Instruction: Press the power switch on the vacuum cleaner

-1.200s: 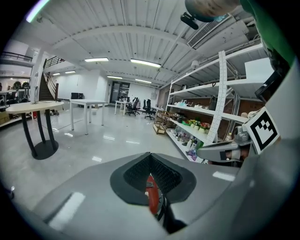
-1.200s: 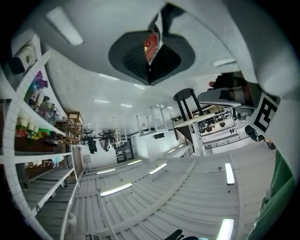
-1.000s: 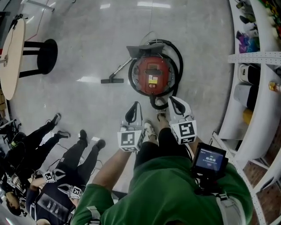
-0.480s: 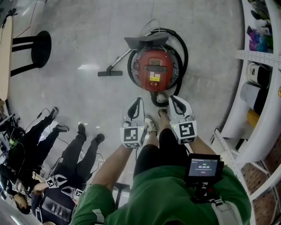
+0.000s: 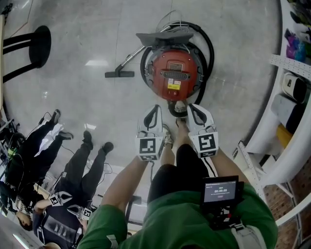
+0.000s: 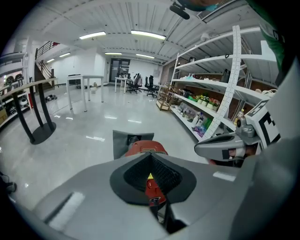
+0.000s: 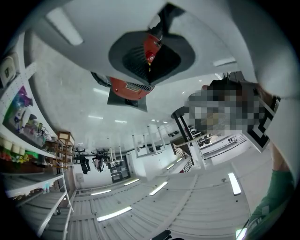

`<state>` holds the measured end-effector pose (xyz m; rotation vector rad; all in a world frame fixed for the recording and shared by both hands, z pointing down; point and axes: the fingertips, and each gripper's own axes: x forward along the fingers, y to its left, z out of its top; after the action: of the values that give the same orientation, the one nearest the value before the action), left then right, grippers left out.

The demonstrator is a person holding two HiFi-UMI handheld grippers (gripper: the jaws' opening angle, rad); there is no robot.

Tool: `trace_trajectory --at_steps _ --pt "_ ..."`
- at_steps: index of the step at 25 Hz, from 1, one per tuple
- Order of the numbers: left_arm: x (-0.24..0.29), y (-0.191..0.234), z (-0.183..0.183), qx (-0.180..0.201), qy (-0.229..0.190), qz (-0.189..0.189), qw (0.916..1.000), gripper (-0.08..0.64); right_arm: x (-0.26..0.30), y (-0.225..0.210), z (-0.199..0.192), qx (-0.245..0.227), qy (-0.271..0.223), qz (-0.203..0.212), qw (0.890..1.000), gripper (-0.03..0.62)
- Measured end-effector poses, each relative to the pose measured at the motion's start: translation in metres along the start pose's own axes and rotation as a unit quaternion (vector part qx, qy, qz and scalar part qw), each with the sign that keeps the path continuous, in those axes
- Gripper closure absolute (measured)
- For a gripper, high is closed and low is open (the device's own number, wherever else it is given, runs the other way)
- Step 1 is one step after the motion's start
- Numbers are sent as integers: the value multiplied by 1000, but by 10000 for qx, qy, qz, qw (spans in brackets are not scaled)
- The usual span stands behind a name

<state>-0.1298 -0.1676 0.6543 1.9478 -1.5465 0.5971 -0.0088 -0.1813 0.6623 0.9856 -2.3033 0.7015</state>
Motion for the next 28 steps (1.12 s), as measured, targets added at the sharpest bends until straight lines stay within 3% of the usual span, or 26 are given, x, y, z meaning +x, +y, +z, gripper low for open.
trace_trajectory --at_steps 15,28 --pt "48 11 -64 -208 460 30 9987 554 63 -7 -66 -228 546 295 9978 589" --pt "83 21 -111 -47 744 -127 9971 554 109 -2 -106 -743 840 640 9916 586"
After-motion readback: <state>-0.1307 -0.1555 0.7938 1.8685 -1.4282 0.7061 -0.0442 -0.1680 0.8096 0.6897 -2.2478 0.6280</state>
